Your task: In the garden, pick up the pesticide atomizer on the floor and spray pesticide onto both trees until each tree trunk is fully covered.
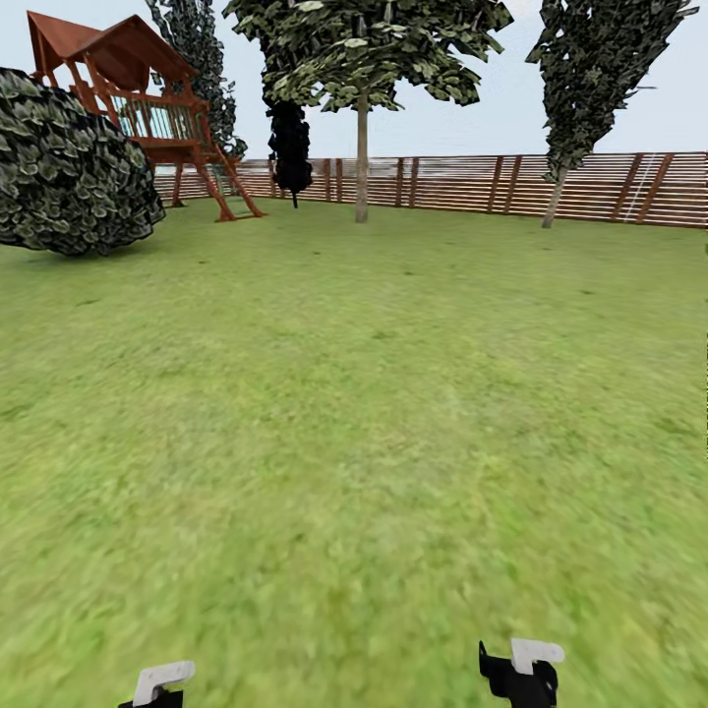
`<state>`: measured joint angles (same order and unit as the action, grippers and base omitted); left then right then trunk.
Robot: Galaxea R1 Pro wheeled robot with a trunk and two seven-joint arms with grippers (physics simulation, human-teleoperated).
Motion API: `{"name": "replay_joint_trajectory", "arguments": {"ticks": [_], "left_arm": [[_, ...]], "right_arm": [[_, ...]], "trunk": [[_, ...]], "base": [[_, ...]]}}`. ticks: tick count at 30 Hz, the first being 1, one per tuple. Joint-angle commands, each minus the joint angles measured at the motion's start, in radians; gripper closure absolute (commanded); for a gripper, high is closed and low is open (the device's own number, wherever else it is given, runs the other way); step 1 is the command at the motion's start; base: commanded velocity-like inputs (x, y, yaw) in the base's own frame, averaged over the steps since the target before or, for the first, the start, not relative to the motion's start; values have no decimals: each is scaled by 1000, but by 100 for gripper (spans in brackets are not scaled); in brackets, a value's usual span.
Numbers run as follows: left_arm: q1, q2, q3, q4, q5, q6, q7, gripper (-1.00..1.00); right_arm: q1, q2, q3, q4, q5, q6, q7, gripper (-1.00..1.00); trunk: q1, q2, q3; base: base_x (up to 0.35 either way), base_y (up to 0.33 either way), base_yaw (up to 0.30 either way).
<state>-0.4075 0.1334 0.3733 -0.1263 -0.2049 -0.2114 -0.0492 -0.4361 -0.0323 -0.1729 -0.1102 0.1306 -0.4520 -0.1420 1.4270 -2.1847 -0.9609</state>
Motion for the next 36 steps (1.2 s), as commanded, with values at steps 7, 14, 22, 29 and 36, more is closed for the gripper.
{"name": "replay_joint_trajectory", "arguments": {"ticks": [7, 14, 22, 29, 36], "left_arm": [[-1, 0, 9, 1, -8, -3, -4, 100], [-1, 0, 9, 1, -9, -3, -4, 100], [-1, 0, 9, 1, -9, -3, -4, 100], [-1, 0, 9, 2, -8, -3, -4, 100], [-1, 1, 9, 1, -9, -3, -4, 100]], "right_arm": [[-1, 0, -6, 1, 10, -2, -4, -100], [0, -2, -7, 3, 11, -2, -3, -100], [2, -3, -7, 2, 11, -2, -4, -100], [3, -3, -7, 2, 11, -2, -4, -100], [3, -1, -7, 1, 11, -2, -4, -100]], "trunk": [[0, 0, -1], [0, 0, -1], [0, 0, -1], [0, 0, -1], [0, 0, -1]], "base": [[339, 3, -125], [339, 0, -3], [339, 0, 0], [339, 0, 0], [339, 0, 0]]}}
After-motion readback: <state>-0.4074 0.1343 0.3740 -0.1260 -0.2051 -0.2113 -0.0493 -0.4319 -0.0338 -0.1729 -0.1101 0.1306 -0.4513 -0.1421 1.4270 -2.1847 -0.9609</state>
